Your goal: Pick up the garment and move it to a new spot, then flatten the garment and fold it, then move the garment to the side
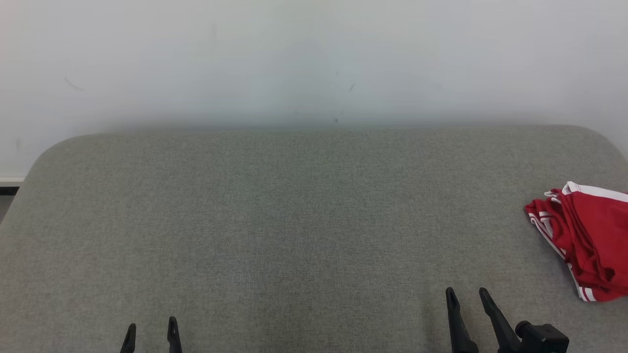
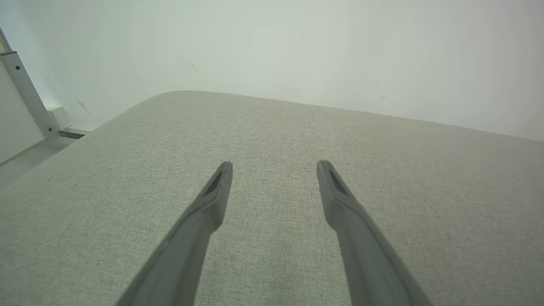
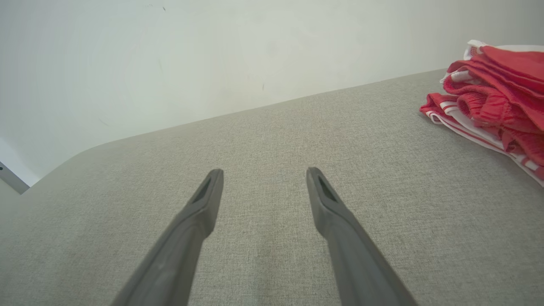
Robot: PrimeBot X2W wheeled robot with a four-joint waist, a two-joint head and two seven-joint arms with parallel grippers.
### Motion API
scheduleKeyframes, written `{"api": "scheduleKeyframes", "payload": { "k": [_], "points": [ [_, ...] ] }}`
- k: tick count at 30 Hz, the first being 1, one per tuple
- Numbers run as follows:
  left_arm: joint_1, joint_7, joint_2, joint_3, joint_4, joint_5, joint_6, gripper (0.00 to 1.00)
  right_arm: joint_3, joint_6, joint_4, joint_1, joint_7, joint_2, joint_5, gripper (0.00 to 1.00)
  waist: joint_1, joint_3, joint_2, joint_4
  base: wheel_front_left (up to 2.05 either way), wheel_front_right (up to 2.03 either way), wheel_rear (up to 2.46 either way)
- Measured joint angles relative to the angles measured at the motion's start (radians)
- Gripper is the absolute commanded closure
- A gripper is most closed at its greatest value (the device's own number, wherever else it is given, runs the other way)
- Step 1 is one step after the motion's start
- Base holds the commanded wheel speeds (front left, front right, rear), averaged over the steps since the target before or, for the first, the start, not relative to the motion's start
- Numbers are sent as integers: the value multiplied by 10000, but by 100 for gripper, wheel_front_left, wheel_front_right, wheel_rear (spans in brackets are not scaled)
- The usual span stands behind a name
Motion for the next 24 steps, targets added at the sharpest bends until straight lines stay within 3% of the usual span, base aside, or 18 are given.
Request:
{"api": "scheduleKeyframes", "payload": {
  "k": [7, 8, 16, 24],
  "points": [
    [-1, 0, 0, -38, 25, -27, 77, 0, -36, 0, -35, 22, 58, 29, -44, 0, 0, 29, 0, 19, 0, 0, 0],
    [-1, 0, 0, -46, 23, -50, 77, 100, -40, 0, -31, 25, 65, 31, -44, 100, 0, 29, 0, 23, 0, 0, 0],
    [12, 84, -25, -50, 721, -148, 61, 100, -21, 0, 667, 305, 82, 27, -23, 100, 0, 31, 0, 22, 0, 0, 0],
    [-38, 439, -35, 36, 805, -1344, -33, 100, -115, 0, 698, 268, 414, 33, 1166, 100, 0, 38, 0, 13, 0, 0, 0]
  ]
}}
